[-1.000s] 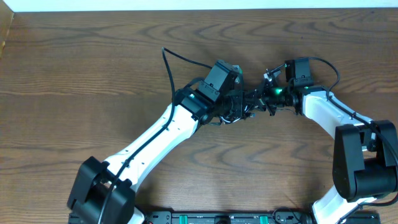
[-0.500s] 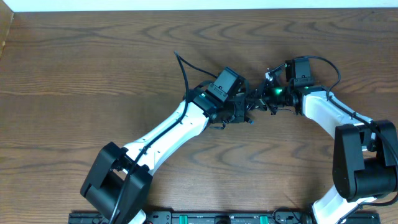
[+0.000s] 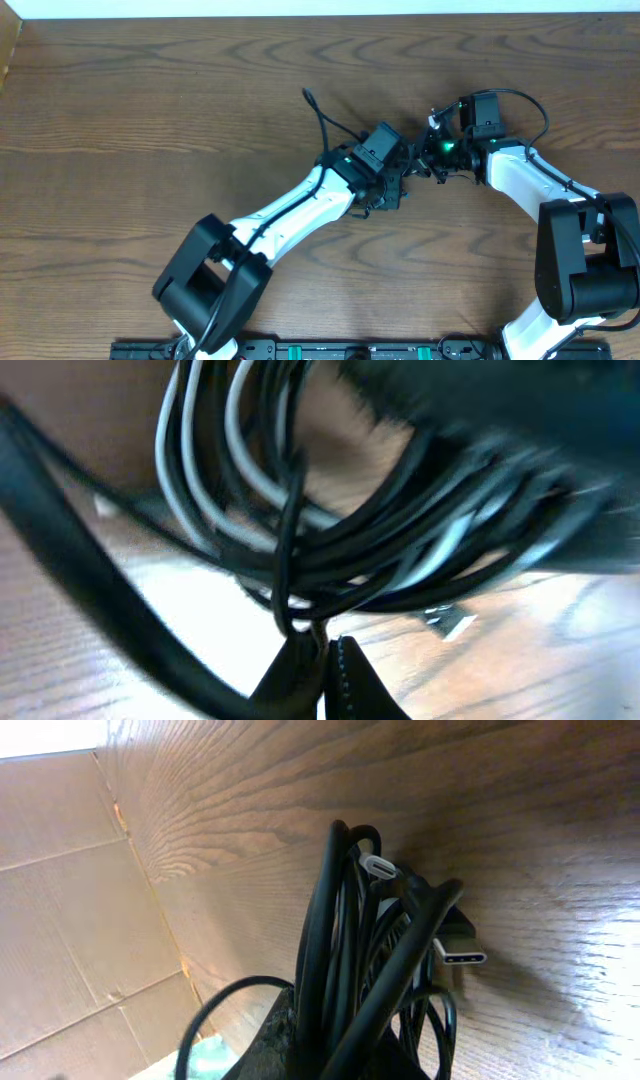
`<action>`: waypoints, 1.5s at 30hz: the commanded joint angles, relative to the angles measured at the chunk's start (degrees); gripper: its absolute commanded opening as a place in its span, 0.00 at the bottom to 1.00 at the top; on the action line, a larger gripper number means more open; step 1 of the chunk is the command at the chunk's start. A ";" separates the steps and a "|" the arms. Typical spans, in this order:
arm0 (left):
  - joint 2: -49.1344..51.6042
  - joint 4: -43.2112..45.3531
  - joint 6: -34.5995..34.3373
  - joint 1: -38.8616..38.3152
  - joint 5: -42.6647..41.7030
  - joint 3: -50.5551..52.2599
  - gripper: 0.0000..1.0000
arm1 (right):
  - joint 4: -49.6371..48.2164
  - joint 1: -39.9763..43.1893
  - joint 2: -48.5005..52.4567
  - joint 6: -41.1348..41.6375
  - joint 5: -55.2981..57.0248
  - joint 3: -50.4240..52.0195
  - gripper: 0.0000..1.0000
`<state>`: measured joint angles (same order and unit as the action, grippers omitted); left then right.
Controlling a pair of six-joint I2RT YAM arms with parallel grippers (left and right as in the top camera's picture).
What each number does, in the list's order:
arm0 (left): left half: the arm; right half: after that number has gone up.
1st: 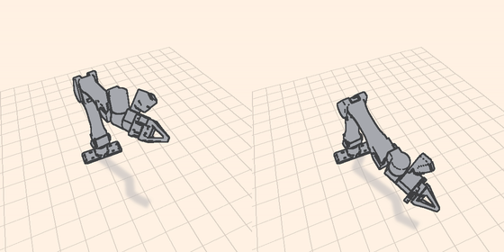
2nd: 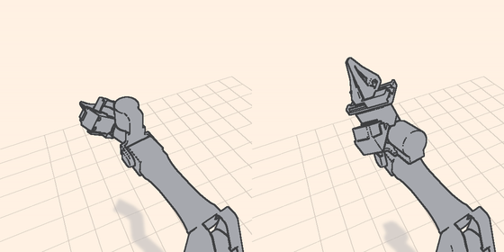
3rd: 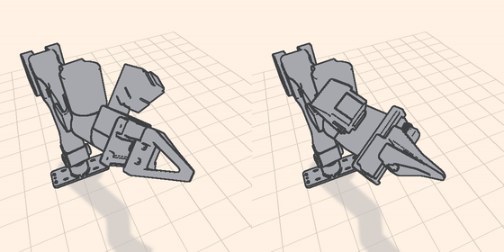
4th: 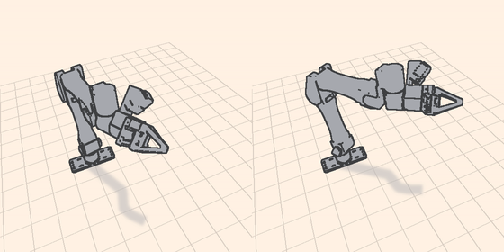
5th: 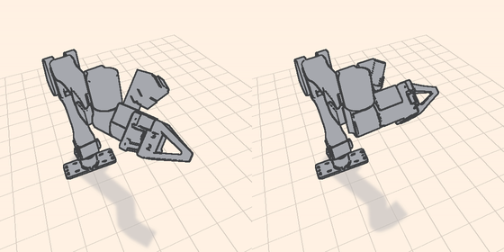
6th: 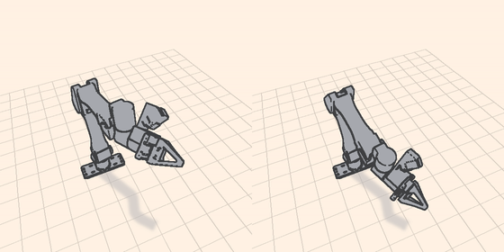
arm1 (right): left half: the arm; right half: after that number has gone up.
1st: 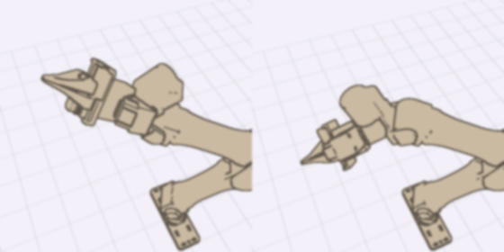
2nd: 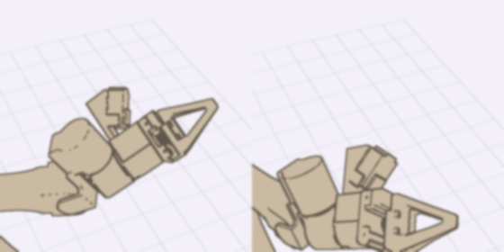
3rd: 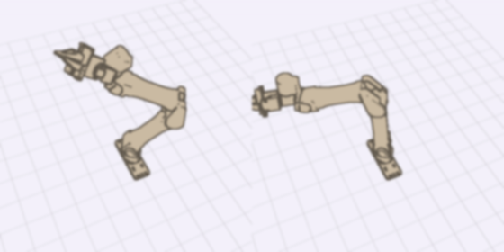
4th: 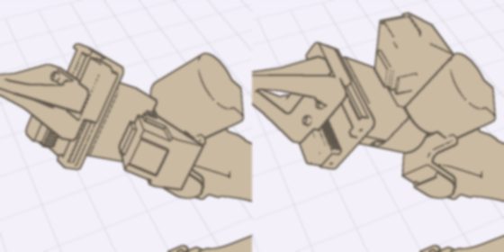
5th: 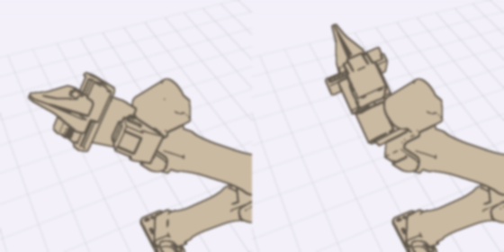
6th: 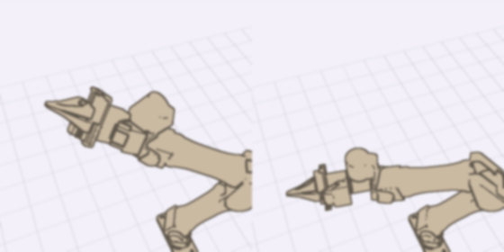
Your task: Untangle cables
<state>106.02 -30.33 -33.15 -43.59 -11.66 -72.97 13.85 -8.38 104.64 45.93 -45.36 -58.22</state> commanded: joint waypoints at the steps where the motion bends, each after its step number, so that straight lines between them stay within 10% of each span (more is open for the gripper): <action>1: -1.20 -1.70 -0.39 0.42 1.55 -0.48 0.12 | -0.35 -0.31 0.17 -0.66 -2.71 -0.55 0.01; 9: -8.33 -1.51 -0.59 1.01 3.10 -0.87 0.39 | -0.35 -0.31 0.17 -0.66 -2.56 -0.55 0.01; 18: -7.43 0.94 -5.42 0.98 5.44 -0.48 0.46 | -0.33 -0.31 0.17 -0.66 -2.56 -0.55 0.01; 30: -6.54 1.29 -8.13 0.98 11.28 0.07 0.08 | -0.35 -0.31 0.17 -0.83 -2.56 -0.55 0.01; 45: -0.83 1.27 -9.81 -2.43 11.21 0.11 0.08 | -0.35 -0.31 0.17 -0.83 -2.54 -0.55 0.01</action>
<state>103.24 -28.62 -42.44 -45.25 -1.13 -72.99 13.85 -8.38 104.64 45.78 -46.22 -58.22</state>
